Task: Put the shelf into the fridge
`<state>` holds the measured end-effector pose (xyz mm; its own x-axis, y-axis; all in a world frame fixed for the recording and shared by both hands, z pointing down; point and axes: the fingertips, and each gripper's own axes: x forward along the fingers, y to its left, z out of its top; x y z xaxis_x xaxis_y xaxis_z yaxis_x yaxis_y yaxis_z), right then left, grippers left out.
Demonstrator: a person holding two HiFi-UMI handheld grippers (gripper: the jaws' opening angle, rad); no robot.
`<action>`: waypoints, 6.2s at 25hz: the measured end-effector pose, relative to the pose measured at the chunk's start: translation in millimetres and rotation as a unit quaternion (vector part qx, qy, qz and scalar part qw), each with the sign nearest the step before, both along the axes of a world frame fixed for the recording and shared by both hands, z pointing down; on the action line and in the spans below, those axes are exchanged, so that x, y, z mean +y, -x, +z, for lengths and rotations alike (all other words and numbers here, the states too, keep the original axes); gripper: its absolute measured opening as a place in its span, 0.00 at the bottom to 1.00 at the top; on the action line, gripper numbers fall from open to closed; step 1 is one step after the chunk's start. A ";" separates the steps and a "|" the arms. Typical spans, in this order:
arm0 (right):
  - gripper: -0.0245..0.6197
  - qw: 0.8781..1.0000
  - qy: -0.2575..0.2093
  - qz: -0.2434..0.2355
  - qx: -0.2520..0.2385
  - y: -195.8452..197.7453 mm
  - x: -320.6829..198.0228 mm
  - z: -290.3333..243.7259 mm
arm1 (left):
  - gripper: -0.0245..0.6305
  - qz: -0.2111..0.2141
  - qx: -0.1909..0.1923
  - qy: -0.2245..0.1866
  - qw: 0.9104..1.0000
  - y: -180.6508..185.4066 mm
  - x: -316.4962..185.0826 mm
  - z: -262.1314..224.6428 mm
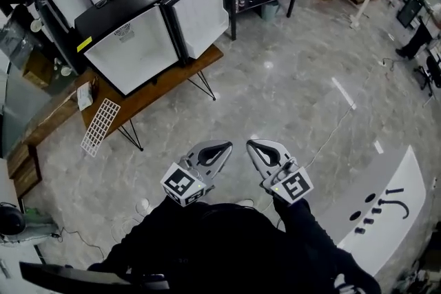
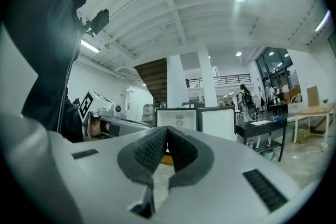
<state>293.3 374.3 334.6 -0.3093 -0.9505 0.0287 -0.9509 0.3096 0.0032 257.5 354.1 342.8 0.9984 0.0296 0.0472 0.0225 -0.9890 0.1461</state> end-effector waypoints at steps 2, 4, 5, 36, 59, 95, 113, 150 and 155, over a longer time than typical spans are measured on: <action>0.05 1.000 0.000 -0.015 -0.003 16.1 -21.0 -0.4 | 0.05 -0.018 0.002 0.001 1.000 18.0 -20.0 -0.1; 0.05 1.000 0.002 -0.026 -0.009 32.6 -42.3 -0.8 | 0.05 -0.035 0.003 0.002 0.999 36.9 -40.9 0.9; 0.05 0.999 0.002 -0.030 -0.014 40.7 -52.8 -1.4 | 0.05 -0.041 0.003 0.002 0.999 45.8 -51.2 1.3; 0.05 0.966 0.027 -0.258 -0.016 387.9 -305.3 13.4 | 0.05 -0.262 0.038 0.021 0.964 382.2 -289.9 23.7; 0.05 0.847 0.030 -0.531 -0.024 486.9 -472.7 49.7 | 0.05 -0.540 0.020 0.033 0.841 474.3 -444.2 52.8; 0.05 0.738 0.124 -0.663 0.009 640.2 -493.5 191.8 | 0.08 -0.679 0.328 0.305 0.582 641.3 -453.6 299.9; 0.05 0.760 0.215 -0.614 0.001 663.2 -533.1 304.2 | 0.32 -0.678 0.492 0.376 0.396 707.7 -462.9 465.9; 0.05 0.805 0.256 -0.535 -0.019 629.3 -553.5 316.8 | 0.08 -0.648 0.570 0.344 0.370 756.2 -492.4 426.4; 0.05 0.806 0.281 -0.519 -0.037 595.8 -546.2 318.5 | 0.09 -0.647 0.591 0.328 0.354 753.7 -480.9 408.4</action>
